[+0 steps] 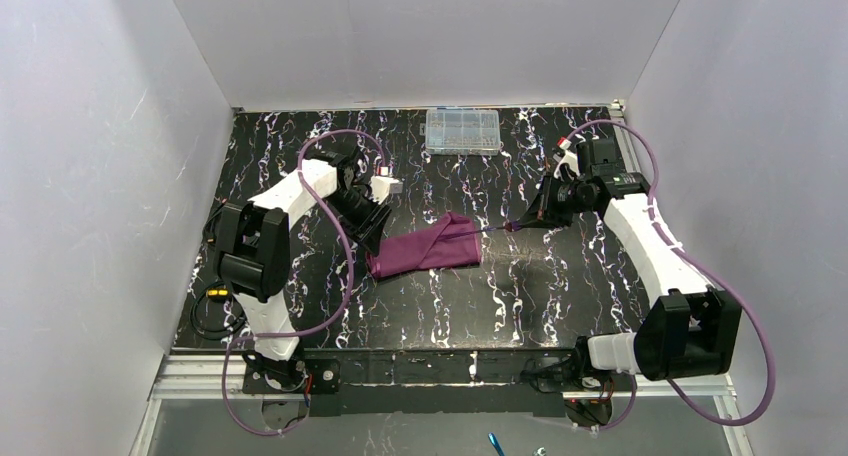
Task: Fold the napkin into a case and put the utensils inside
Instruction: Insert the spoon into the folded napkin.
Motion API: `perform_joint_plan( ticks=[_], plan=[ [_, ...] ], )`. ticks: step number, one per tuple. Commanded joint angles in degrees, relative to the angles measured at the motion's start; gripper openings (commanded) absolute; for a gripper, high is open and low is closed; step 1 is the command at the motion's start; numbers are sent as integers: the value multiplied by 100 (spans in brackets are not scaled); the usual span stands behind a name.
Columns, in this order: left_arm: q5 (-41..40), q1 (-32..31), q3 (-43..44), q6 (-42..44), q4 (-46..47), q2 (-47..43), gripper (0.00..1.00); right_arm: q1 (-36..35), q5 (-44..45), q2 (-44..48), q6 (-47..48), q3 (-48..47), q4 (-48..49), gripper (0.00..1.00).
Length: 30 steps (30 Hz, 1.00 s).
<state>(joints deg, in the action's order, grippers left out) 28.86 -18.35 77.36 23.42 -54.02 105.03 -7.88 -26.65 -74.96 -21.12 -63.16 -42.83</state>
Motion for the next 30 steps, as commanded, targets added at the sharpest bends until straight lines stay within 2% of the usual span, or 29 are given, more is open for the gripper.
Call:
perform_joint_plan(
  ticks=[1,11,20,30],
  plan=[
    [239,-26,95,-272,-93,-31,43,23,32,-83,175,19,95,1],
    [-278,-62,-69,-402,225,247,44,20,236,-612,381,118,425,1],
    [-597,-161,-242,-146,449,380,44,13,139,-800,269,252,785,1],
    [-860,-222,-339,1,597,477,43,-391,74,-1073,3,271,1293,1]
  ],
)
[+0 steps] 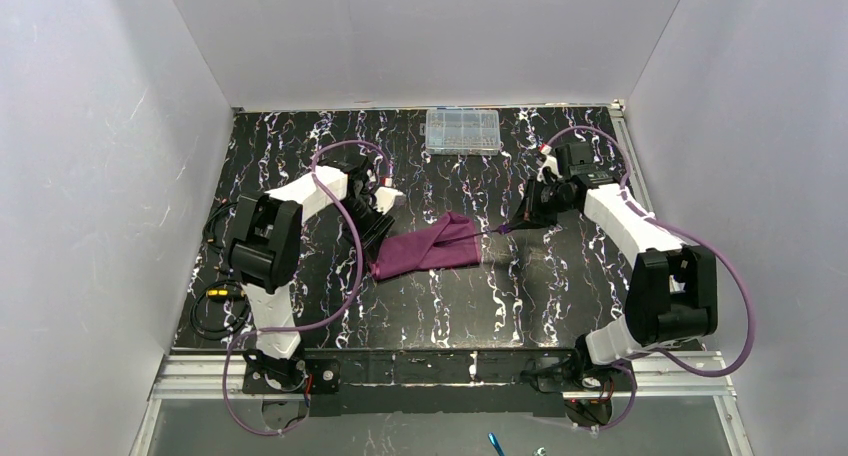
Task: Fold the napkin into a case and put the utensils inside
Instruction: Insert the spoon into the folded napkin.
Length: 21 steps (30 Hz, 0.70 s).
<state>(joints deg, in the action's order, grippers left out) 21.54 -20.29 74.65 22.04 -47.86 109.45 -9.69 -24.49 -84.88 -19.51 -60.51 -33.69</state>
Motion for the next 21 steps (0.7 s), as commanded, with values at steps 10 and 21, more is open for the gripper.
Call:
perform_joint_plan(
  ticks=[10,21],
  plan=[
    [-177,-58,-82,278,-13,77,35,-622,-513,-370,-307,57,913,1],
    [-160,-124,-82,345,-40,64,32,-1244,-507,-1368,-213,-625,1119,1]
  ],
)
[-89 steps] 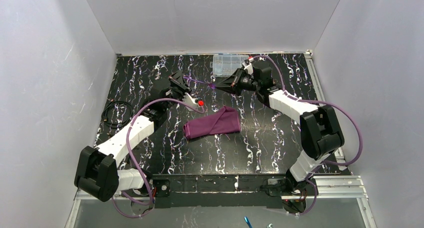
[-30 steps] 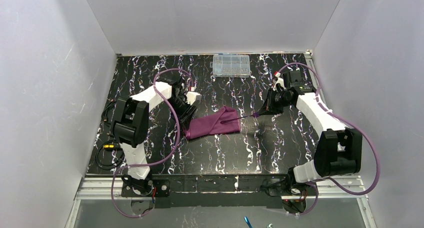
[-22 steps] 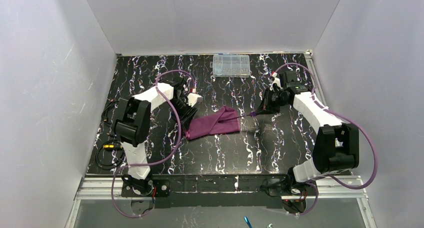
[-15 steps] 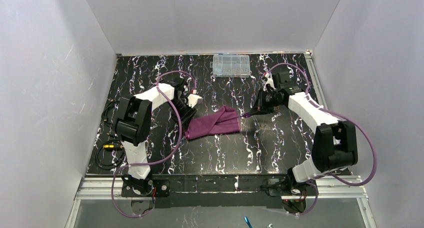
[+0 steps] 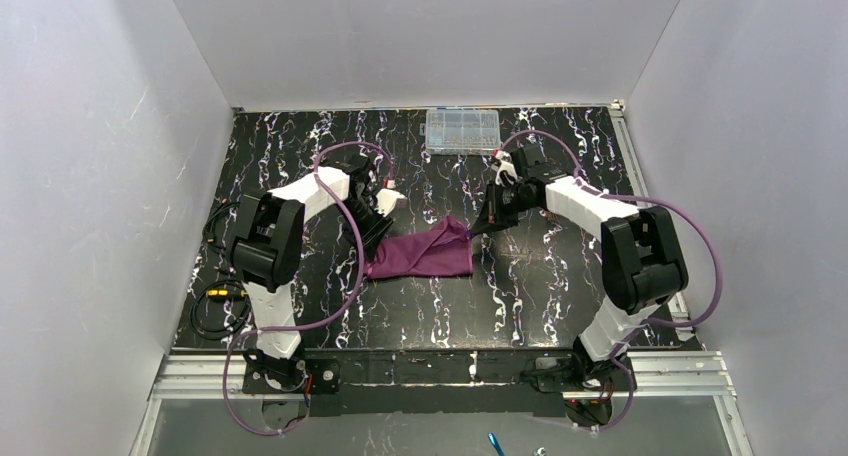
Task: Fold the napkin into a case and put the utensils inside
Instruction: Insert the spoon into the folded napkin.
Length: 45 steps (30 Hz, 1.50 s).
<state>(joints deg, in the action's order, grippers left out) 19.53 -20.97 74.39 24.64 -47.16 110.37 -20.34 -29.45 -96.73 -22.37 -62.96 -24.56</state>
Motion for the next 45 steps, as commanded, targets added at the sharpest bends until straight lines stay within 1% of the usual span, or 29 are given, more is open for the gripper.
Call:
perform_joint_plan(
  ticks=[1,5,7,8,9,10,13,16,18,23,30,34,35,36,37,38,40,42,43,44,45],
  plan=[
    [47,-64,-51,87,-108,-23,32,-219,-15,-234,74,-416,214,1],
    [33,-83,-49,100,-119,-15,32,-252,43,-333,129,-462,186,4],
    [35,-95,-60,125,-134,-18,30,-254,46,-280,146,-381,204,5],
    [27,-96,-71,137,-137,-31,29,-248,46,-247,165,-331,203,5],
    [18,-100,-92,150,-143,-45,27,-229,46,-195,166,-269,215,2],
    [19,-100,-106,164,-156,-62,27,-187,3,-120,140,-179,268,1],
    [2,-100,-172,209,-178,-121,26,20,-219,165,-122,198,535,1],
    [-11,-100,-257,240,-189,-195,26,87,-493,443,-499,614,1048,1],
    [11,-100,-276,235,-205,-216,26,20,-670,466,-716,750,1332,1],
    [82,-100,-287,185,-225,-243,25,-232,-756,385,-944,959,1735,1],
    [170,-102,-228,155,-267,-216,24,-319,-652,337,-1282,1286,2266,1],
    [191,-104,-224,170,-294,-247,24,-427,-398,217,-1327,1204,2328,1],
    [187,-100,-228,169,-294,-245,24,-441,-331,180,-1346,1168,2336,3],
    [183,-100,-236,178,-299,-249,24,-458,-282,155,-1363,1137,2359,6],
    [176,-102,-242,180,-301,-259,24,-467,-205,136,-1369,1085,2370,11],
    [168,-100,-245,177,-303,-265,24,-483,-101,141,-1360,1024,2339,20],
    [142,-100,-225,162,-335,-294,25,-517,89,126,-1227,816,2024,44],
    [102,-92,-187,148,-393,-346,29,-543,290,141,-860,566,1460,61],
    [93,-79,-182,144,-417,-383,32,-536,449,193,-707,475,1186,71],
    [90,-56,-164,146,-463,-414,35,-529,616,261,-561,393,910,91],
    [86,-25,-129,135,-523,-439,39,-504,767,353,-430,311,682,98]
  ],
)
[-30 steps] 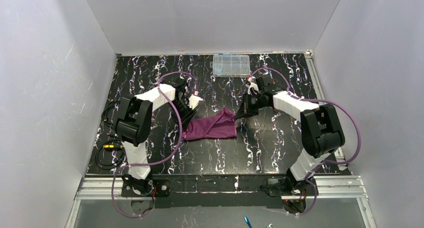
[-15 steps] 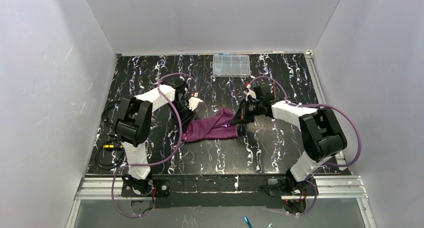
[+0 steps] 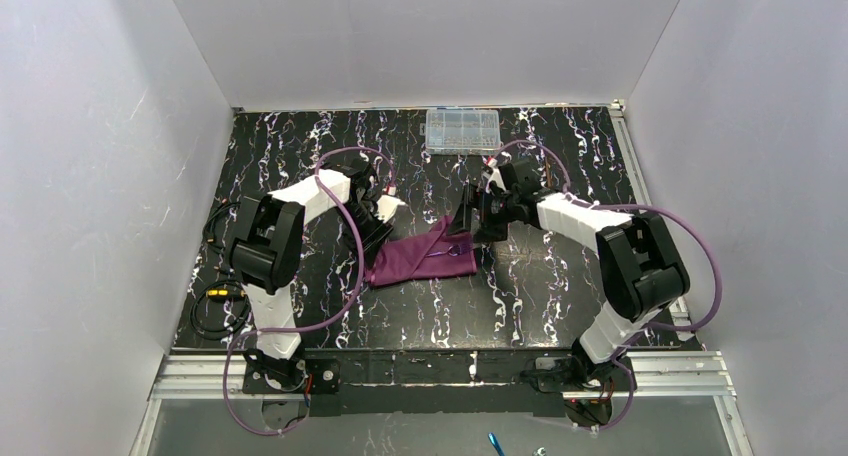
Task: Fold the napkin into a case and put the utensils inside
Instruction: Insert the spoon into the folded napkin, then pick up the fork from the corner of the board.
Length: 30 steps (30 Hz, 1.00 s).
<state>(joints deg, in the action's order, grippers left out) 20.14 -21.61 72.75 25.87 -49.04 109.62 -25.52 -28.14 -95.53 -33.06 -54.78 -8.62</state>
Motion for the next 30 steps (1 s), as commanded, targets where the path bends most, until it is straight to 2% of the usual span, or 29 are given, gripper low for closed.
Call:
perform_joint_plan(
  ticks=[1,6,11,15,16,19,24,25,26,30],
  plan=[
    [22,80,76,0,-395,-384,42,65,743,335,732,-574,-1117,99],
    [57,376,332,5,-706,-596,56,386,1257,798,908,-968,-1775,99],
    [-63,545,458,79,-919,-948,63,924,2708,891,569,-1518,-2539,99],
    [-324,580,737,101,-1012,-1222,72,1736,3087,975,458,-1276,-2299,99],
    [-394,591,860,121,-1050,-1250,73,1822,3451,920,475,-1313,-2354,99],
    [-472,686,1256,206,-1177,-1283,75,1846,4159,335,590,-1605,-2492,96],
    [-791,866,1727,98,-1134,-1208,80,1988,4042,-464,647,-1728,-1871,88],
    [-701,955,1804,72,-1134,-1207,84,2011,3981,-606,693,-1767,-1655,84],
    [-570,1033,1885,12,-1147,-1194,96,2011,4051,-782,751,-1892,-1613,82],
    [-201,1242,2255,22,-1439,-1051,99,2012,4157,-1522,960,-2501,-1592,74]
  ],
)
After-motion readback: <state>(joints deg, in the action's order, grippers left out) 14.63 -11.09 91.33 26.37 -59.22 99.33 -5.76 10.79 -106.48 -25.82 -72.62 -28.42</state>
